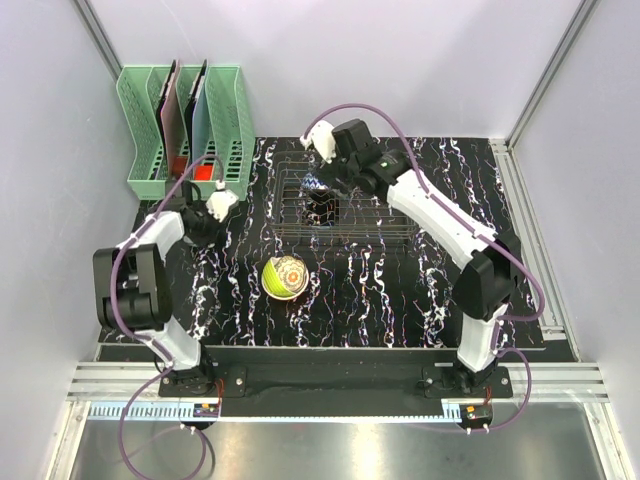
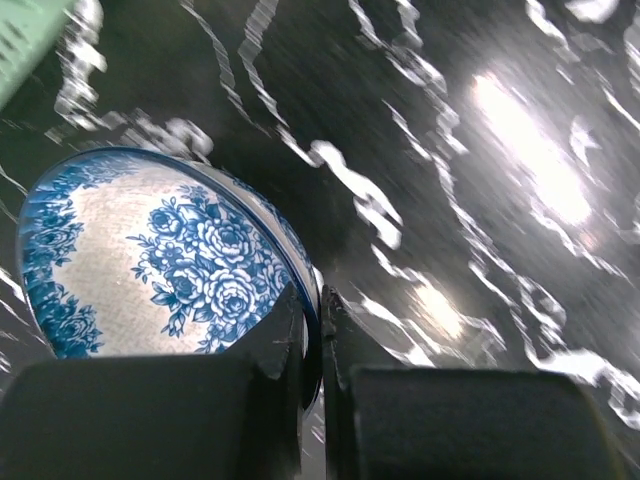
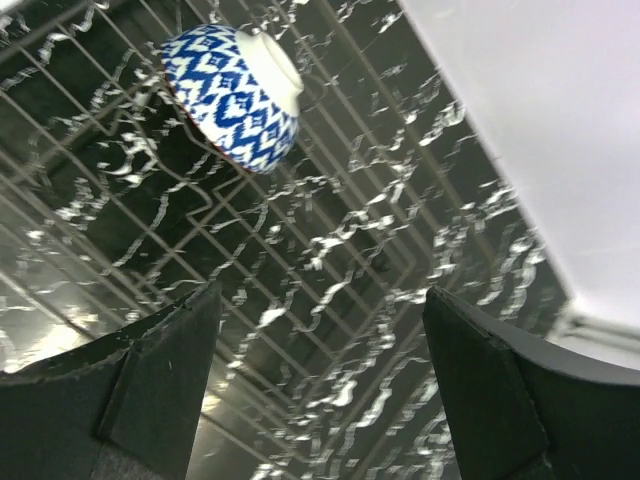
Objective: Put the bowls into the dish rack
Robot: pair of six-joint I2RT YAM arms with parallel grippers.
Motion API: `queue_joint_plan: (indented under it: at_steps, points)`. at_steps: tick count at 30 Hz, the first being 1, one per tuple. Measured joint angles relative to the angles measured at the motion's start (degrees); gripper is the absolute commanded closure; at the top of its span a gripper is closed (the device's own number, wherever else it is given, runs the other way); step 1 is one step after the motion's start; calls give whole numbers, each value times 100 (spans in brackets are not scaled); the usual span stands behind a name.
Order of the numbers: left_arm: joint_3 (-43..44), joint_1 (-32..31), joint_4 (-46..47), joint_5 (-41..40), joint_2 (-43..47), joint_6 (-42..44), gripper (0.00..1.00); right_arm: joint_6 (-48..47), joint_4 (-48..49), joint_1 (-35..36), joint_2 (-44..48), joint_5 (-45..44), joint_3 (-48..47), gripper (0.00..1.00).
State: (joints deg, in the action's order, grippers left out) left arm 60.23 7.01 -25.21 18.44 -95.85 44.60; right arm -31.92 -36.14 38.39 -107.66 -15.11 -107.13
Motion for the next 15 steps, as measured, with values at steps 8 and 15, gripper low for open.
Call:
queue_joint_plan:
  at_steps: [8, 15]
  points:
    - [-750, -1043, -459, -570, 1676, 308, 100, 1237, -389, -372, 109, 1005, 4, 11]
    - [-916, -2444, -691, -1261, 3600, 765, 100, 1941, -800, -621, 205, 2267, -201, 12]
